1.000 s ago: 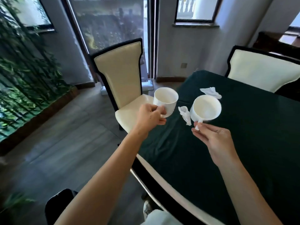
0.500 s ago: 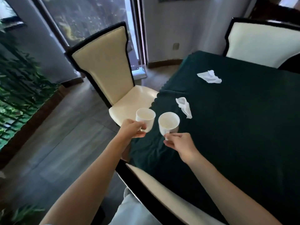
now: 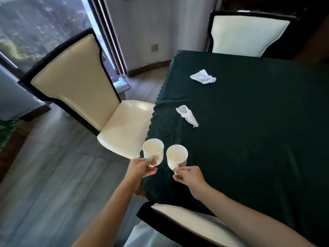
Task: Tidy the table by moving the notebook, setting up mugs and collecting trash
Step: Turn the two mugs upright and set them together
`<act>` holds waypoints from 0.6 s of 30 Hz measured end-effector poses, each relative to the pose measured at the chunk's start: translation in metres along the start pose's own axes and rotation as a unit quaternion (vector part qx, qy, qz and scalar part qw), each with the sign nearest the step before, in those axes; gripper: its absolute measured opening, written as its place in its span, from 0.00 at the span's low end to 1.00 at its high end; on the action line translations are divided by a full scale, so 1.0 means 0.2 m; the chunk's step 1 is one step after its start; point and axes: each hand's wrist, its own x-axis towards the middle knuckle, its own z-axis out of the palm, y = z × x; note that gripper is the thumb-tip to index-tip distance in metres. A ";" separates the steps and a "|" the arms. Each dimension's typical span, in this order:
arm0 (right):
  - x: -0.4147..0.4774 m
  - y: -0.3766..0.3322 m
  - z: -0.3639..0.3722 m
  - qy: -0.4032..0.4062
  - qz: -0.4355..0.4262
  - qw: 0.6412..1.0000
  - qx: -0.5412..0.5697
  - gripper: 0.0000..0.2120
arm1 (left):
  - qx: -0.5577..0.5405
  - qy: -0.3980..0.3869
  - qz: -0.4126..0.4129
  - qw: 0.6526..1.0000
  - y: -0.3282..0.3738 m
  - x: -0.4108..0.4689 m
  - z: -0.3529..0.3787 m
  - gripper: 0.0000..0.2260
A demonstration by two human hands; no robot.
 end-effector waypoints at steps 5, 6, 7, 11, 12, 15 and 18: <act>0.01 0.06 0.00 0.017 0.019 0.999 0.039 0.06 | 0.001 -0.023 -0.001 1.000 -0.11 0.01 -0.05 0.09; 0.01 0.08 0.01 0.015 0.024 0.998 0.048 0.06 | 0.000 -0.034 -0.002 0.999 -0.13 0.00 -0.06 0.09; 0.01 0.09 0.02 0.015 0.027 0.998 0.052 0.06 | 0.003 -0.045 -0.005 0.999 -0.16 0.00 -0.07 0.09; 0.01 0.13 0.04 -0.004 0.030 0.999 0.039 0.06 | 0.014 -0.067 0.000 0.998 -0.24 0.01 -0.09 0.11; 0.01 0.14 0.04 -0.011 0.030 0.999 0.035 0.05 | 0.009 -0.071 0.004 0.997 -0.25 0.01 -0.10 0.12; 0.02 0.16 0.04 -0.024 0.036 0.999 0.024 0.05 | 0.009 -0.087 0.005 0.996 -0.25 0.02 -0.12 0.12; 0.01 0.16 0.04 -0.032 0.034 0.999 0.001 0.07 | 0.037 -0.093 0.005 0.995 -0.24 0.02 -0.12 0.12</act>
